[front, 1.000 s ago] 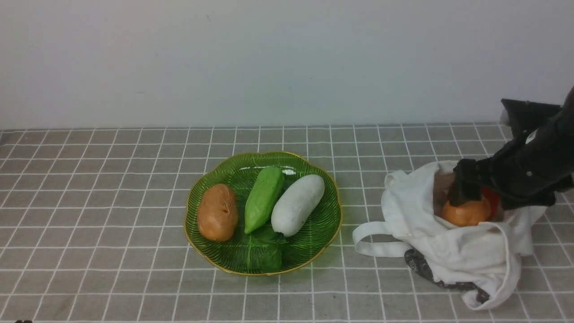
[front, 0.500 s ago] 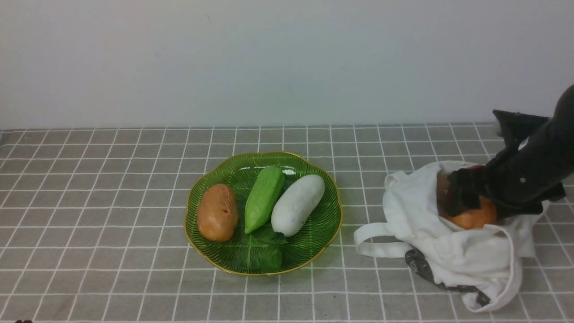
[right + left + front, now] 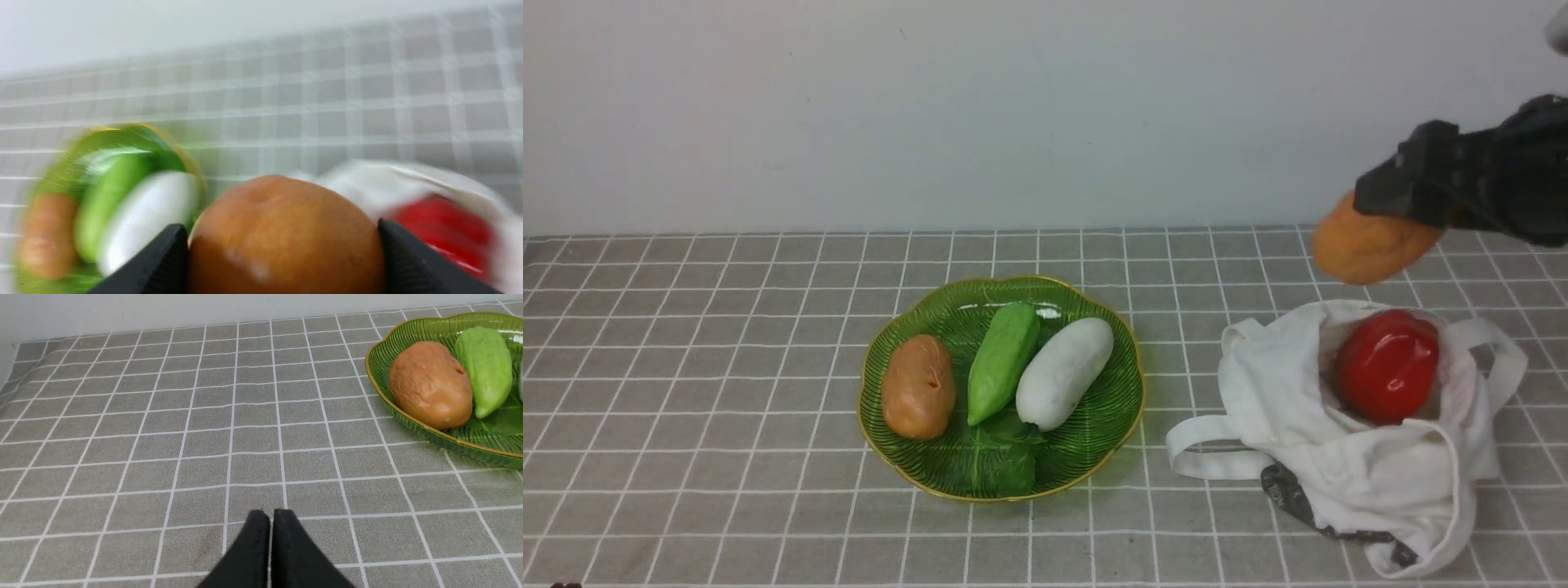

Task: Take vegetables from bag on grey coffee tablecloth place on plate.
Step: 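Take the potato out of the bag and place it in the dish with the right gripper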

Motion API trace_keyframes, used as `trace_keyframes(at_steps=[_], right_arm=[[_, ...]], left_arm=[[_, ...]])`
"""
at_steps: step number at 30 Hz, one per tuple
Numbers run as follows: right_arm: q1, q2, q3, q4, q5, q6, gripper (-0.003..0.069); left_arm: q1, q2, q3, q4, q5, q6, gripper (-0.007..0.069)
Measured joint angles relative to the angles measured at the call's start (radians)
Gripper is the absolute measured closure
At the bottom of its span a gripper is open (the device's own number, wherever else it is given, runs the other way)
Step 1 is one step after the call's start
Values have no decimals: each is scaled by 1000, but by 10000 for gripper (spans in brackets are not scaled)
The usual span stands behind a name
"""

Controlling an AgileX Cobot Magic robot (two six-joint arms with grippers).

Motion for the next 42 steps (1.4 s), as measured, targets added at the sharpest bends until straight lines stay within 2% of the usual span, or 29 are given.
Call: trace_keyframes(at_steps=[1,3,7,12,20,26,28,32,34,39,41,42], right_arm=[[69,8,0,44,-28,-51,140],[147,33,0,84,-68,-105,140],[302,146,0,117,-159,-148,140],[397,317,-31,120,-213,-155,140],[423,552,-190,120,-116,-156,140],[423,630,-230,119,-72,-156,140],[423,635,-232,119,-74,-156,127],[422,636,-255,102,-55,-154,11],[413,636,-288,81,0,-141,-18],[395,622,-390,-25,132,-76,-31],[391,605,-439,-100,196,-12,-23],[391,566,-473,-178,236,45,13]], left_arm=[[0,0,0,0,0,0,629],[0,0,0,0,0,0,629],[0,0,0,0,0,0,629],[0,0,0,0,0,0,629],[0,0,0,0,0,0,629],[0,0,0,0,0,0,629],[0,0,0,0,0,0,629],[0,0,0,0,0,0,629],[0,0,0,0,0,0,629],[0,0,0,0,0,0,629],[0,0,0,0,0,0,629],[0,0,0,0,0,0,629]])
